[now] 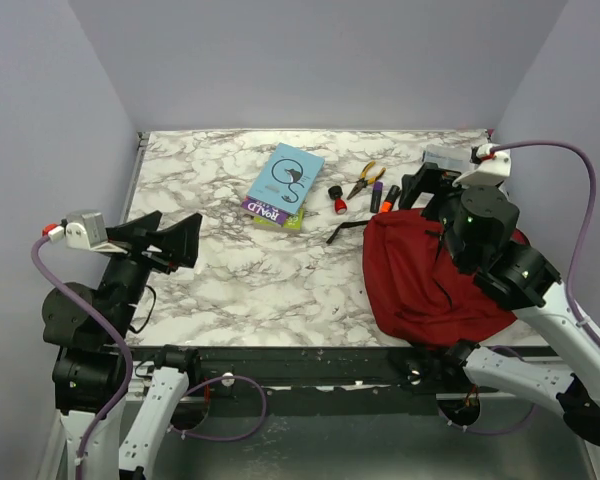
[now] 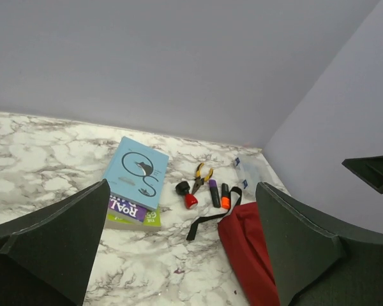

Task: Pack the student bag
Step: Move the student bag to the center of the board.

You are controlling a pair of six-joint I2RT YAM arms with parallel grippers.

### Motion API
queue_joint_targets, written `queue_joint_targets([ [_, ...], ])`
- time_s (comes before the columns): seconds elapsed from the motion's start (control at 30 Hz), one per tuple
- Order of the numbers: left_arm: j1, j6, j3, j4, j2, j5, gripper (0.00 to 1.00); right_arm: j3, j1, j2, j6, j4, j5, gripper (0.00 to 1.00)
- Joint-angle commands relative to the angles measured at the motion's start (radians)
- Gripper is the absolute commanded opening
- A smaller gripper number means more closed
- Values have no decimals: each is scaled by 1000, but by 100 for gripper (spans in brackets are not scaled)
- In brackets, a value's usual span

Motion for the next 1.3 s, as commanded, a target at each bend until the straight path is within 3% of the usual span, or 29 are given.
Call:
queue_joint_targets([
  [0.0, 6, -27, -15, -41, 59, 89, 98, -28, -5, 28, 46, -34, 0, 100],
  [0.3, 6, -131, -91, -50, 180, 262, 98, -132, -6, 69, 38, 11, -56, 100],
  [0.5, -34, -271, -225, 31, 274, 411, 98, -207, -5, 81, 82, 34, -86, 100],
  [0.57, -124, -303, -273, 78, 301, 394, 98, -238, -6, 65, 83, 55, -79, 100],
  [0.7, -400, -361, -339, 146, 382, 227, 98, -271, -5, 22, 75, 96, -56, 100],
  [0.93, -749, -589, -406, 436, 689, 78, 98, -272, -6, -84, 60, 91, -51, 100],
  [1.07, -836, -678, -314, 465, 900, 30, 98, -277, -5, -129, 47, 80, -33, 100],
  [1.27, -878, -812, -172, 472, 1164, 47, 98, -295, -5, -167, 70, 53, -50, 100],
])
